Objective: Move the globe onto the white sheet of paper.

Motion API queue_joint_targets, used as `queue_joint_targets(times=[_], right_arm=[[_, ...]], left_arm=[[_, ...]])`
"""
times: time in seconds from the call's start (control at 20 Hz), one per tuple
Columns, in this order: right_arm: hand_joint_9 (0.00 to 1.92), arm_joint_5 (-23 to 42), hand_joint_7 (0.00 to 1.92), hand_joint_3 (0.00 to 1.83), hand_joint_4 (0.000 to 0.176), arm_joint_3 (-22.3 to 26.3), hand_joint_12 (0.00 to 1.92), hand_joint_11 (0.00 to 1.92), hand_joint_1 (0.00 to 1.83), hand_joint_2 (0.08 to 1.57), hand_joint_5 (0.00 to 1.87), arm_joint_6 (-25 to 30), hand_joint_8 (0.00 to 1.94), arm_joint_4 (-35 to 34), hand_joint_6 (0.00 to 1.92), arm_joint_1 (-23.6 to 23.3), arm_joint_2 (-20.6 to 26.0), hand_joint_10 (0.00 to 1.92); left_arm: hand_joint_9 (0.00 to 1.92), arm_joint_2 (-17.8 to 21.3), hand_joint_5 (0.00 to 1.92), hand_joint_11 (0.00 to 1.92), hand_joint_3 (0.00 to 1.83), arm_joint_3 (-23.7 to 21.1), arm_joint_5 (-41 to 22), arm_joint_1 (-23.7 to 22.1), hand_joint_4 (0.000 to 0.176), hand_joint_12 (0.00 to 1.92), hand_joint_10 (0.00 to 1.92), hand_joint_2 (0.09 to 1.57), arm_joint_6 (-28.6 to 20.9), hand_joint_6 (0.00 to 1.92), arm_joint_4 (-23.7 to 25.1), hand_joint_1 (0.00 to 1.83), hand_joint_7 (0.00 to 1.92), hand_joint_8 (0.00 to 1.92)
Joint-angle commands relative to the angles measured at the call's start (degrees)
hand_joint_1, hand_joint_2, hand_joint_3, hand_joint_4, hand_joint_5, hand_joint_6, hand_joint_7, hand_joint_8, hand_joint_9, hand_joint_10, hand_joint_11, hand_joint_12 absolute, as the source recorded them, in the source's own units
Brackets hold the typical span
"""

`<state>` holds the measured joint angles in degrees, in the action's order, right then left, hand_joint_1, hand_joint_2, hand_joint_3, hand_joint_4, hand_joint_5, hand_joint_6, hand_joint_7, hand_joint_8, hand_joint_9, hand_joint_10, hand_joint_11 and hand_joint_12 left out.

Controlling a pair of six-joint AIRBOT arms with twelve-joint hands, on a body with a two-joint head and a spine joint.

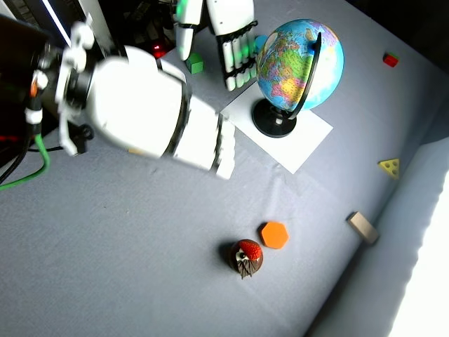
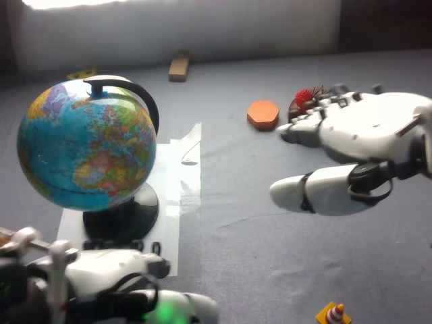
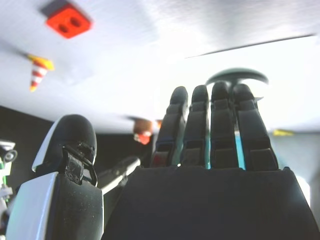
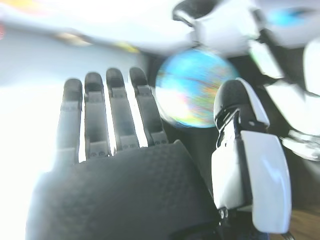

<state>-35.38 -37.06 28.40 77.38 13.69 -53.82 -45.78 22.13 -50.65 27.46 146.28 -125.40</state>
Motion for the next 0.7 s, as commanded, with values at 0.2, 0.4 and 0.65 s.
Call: queue_joint_targets(times=[0.2, 0.4, 0.65], right_arm=[[0.20, -3.54, 0.24, 0.00, 0.000, 5.57, 0.32, 0.00, 0.00, 1.16, 0.24, -0.73, 0.01, -2.33, 0.02, -1.70, 0.43, 0.02], [0.55, -5.31, 0.66, 0.00, 0.000, 7.59, 1.32, 0.00, 0.00, 1.17, 0.61, -0.69, 0.10, -5.79, 0.14, -5.90, 0.45, 0.16], [0.61, -5.22, 0.82, 0.00, 0.000, 10.08, 1.90, 0.43, 0.07, 1.24, 0.68, -0.98, 1.03, -6.34, 1.19, -8.67, 0.40, 1.55]], left_arm=[[0.16, -3.23, 0.17, 0.01, 0.00, 0.18, -9.07, -9.12, 0.000, 0.06, 0.01, 1.15, 8.36, 0.01, -9.18, 0.00, 0.18, 0.00], [0.47, -3.89, 0.48, 0.00, 0.00, 0.17, -10.87, -13.76, 0.000, 0.69, 0.04, 1.16, 13.27, 0.03, -13.33, 0.00, 0.55, 0.02], [0.83, -2.90, 0.89, 0.28, 0.01, 0.32, -11.87, -16.99, 0.000, 1.38, 0.47, 1.29, 15.10, 0.13, -14.31, 0.00, 1.02, 0.09]])
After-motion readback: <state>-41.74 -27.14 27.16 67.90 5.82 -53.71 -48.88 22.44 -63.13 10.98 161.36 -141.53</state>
